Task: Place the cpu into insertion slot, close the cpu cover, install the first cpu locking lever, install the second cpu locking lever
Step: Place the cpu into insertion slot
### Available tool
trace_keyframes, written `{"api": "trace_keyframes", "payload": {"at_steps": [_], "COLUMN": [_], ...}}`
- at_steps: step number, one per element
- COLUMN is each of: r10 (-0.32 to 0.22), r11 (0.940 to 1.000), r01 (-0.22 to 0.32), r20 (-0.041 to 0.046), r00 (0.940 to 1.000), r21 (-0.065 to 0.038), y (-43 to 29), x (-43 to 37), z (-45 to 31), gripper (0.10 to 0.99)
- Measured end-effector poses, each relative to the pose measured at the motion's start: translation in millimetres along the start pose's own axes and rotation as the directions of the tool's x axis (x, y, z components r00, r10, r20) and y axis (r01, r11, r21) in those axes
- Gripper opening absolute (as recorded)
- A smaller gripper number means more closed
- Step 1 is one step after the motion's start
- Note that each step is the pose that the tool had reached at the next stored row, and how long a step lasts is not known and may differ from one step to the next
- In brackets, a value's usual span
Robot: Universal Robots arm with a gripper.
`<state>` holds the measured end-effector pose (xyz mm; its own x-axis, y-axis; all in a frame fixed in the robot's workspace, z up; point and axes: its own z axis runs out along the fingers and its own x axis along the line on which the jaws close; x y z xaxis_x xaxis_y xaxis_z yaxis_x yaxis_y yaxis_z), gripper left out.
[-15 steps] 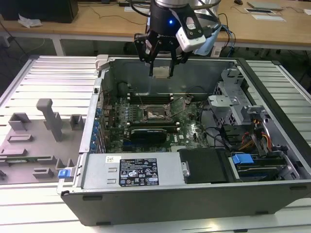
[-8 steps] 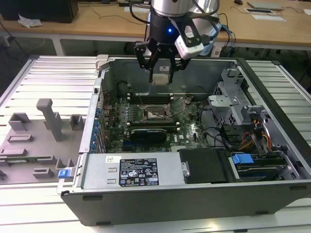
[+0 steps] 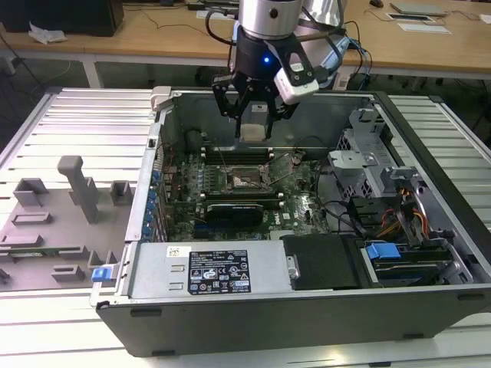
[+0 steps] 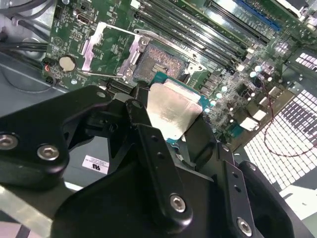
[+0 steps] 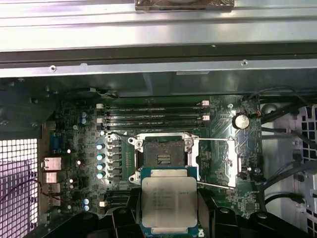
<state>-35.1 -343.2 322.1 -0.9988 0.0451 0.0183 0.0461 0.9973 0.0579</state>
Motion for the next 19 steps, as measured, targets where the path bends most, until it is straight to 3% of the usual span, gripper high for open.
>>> {"api": "trace_keyframes", "payload": {"at_steps": [3,6,8,10,12,17,19], "r10": [0.046,0.121,0.184,0.213,0.265,0.400,0.428], "r11": [0.9989,0.9927,0.9830,0.9769,0.9642,0.9167,0.9036], "r01": [-0.046,-0.121,-0.183,-0.213,-0.265,-0.399,-0.428], "r20": [0.0027,0.0069,0.0104,0.0120,0.0147,0.0217,0.0231], "r00": [0.9989,0.9926,0.9830,0.9769,0.9641,0.9164,0.9033], "r21": [-0.001,-0.003,-0.004,-0.005,-0.007,-0.012,-0.014], "y": [-0.1,-0.1,-0.2,-0.2,-0.2,-0.3,-0.3], "x": [0.0,0.0,-0.1,-0.1,-0.1,-0.1,-0.1], "z": [1.0,2.0,3.0,3.4,4.0,5.3,5.6], "gripper": [0.541,0.541,0.541,0.541,0.541,0.541,0.541]}}
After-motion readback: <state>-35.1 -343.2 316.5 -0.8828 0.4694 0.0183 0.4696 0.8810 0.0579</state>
